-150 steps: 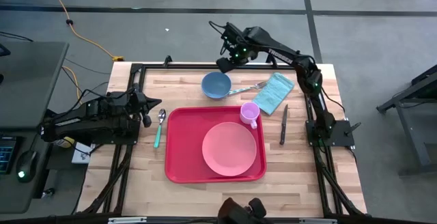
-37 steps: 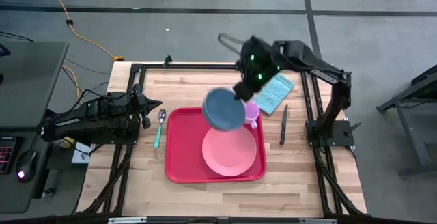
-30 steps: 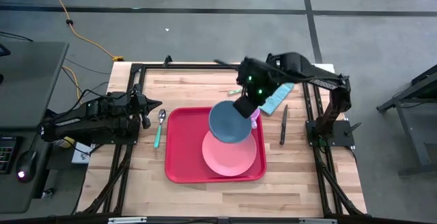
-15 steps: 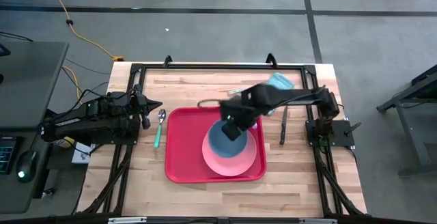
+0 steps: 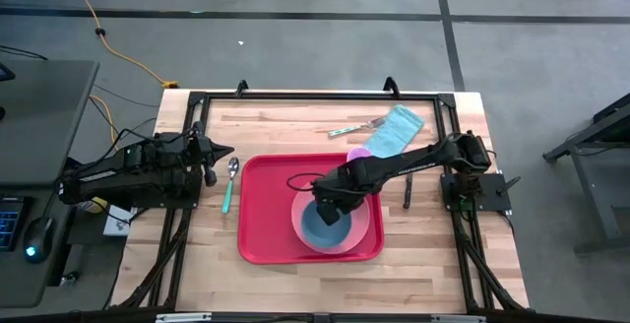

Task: Set up tray
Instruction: Put the blue bowl on top of the pink plate

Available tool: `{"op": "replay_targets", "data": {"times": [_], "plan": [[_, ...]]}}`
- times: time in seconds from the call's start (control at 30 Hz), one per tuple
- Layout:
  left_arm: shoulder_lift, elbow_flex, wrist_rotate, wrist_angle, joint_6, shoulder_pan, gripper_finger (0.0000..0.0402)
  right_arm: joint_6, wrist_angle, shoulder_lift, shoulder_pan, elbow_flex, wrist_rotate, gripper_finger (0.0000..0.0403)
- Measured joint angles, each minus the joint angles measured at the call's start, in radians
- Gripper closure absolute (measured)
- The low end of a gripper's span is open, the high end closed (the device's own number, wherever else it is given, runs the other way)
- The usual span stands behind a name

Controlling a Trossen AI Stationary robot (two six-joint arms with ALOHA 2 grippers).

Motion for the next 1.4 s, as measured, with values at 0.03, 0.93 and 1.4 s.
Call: {"op": "replay_targets", "data": {"times": [0.03, 0.93, 1.4], "plan": [[0.0, 0.0, 0.0, 0.0, 0.001, 0.0, 0.0362, 0.0, 0.006, -0.002, -0.002, -0.01, 0.003, 0.0403], [0.0, 0.0, -0.003, -0.002, 0.002, 0.0, 0.0362, 0.094, 0.294, -0.173, -0.047, -0.331, 0.021, 0.0403], [0.0, 0.0, -0.004, -0.004, -0.005, 0.0, 0.0362, 0.126, 0.22, -0.173, -0.046, -0.331, -0.006, 0.0402]]}}
